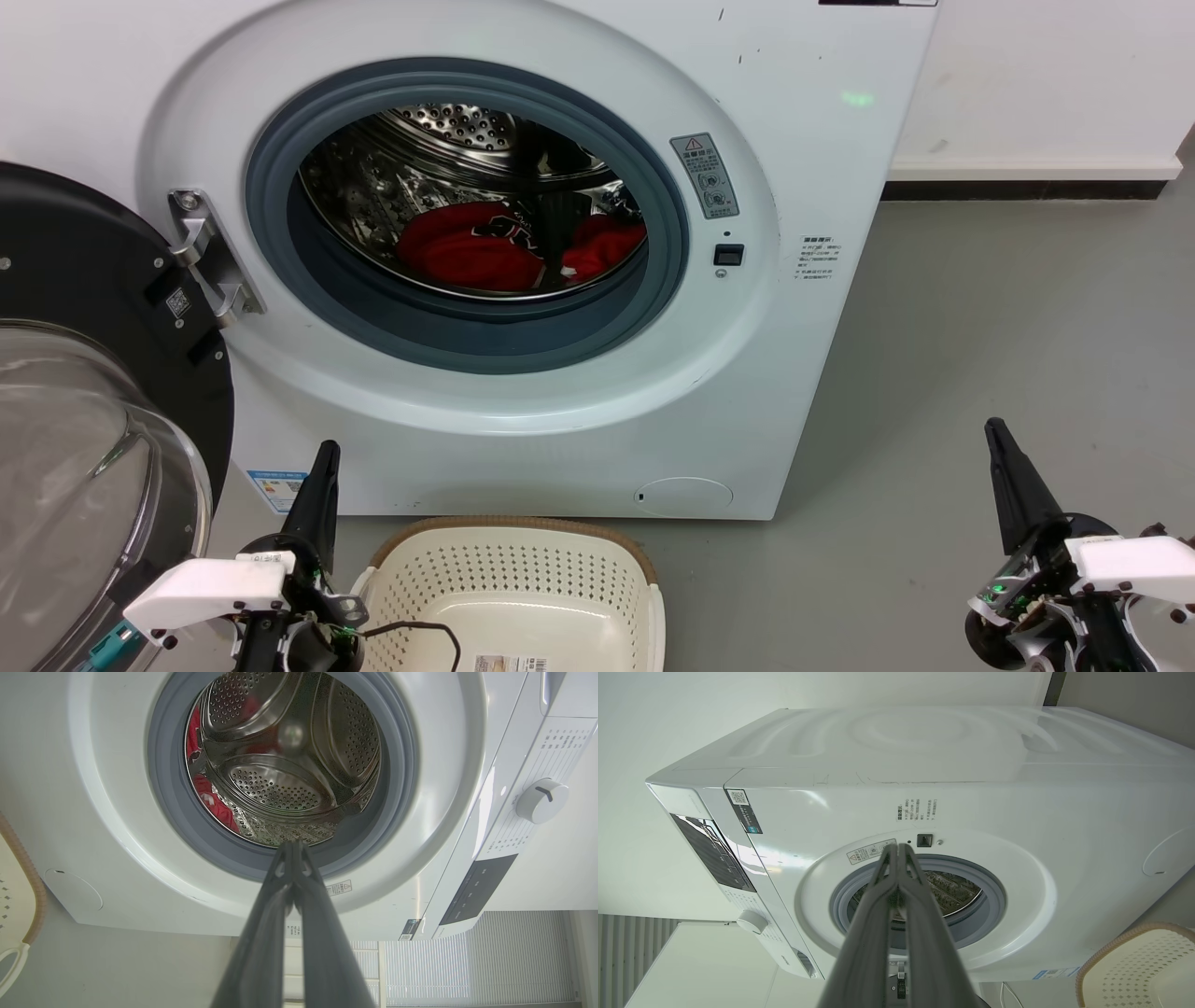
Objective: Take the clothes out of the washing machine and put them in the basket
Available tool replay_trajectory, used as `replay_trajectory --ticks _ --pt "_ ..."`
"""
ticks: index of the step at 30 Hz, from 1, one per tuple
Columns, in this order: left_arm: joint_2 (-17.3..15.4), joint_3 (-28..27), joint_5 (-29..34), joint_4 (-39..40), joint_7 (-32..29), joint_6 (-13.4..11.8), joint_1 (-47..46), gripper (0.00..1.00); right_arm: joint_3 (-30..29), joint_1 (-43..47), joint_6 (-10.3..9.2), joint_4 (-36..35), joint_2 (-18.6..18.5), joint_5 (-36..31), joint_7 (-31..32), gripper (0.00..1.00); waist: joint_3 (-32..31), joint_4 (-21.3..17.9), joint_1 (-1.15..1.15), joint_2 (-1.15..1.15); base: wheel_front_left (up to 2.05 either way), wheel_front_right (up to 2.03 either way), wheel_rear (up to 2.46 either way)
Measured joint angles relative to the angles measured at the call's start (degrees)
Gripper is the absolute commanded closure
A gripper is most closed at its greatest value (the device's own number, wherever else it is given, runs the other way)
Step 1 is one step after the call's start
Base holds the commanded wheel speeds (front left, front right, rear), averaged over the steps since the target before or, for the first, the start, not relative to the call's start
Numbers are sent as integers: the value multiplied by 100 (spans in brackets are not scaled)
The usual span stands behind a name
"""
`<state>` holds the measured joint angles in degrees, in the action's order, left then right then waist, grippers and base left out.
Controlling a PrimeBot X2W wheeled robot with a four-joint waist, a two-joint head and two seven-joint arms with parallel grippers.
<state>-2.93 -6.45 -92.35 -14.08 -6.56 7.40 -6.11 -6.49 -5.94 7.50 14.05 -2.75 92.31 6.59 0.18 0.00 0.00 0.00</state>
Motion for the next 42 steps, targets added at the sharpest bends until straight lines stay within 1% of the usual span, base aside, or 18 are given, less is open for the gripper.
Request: replay_trajectory --ticks 42 --pt "0 0 0 0 0 0 0 100 0 0 0 0 0 0 0 100 0 0 0 0 0 0 0"
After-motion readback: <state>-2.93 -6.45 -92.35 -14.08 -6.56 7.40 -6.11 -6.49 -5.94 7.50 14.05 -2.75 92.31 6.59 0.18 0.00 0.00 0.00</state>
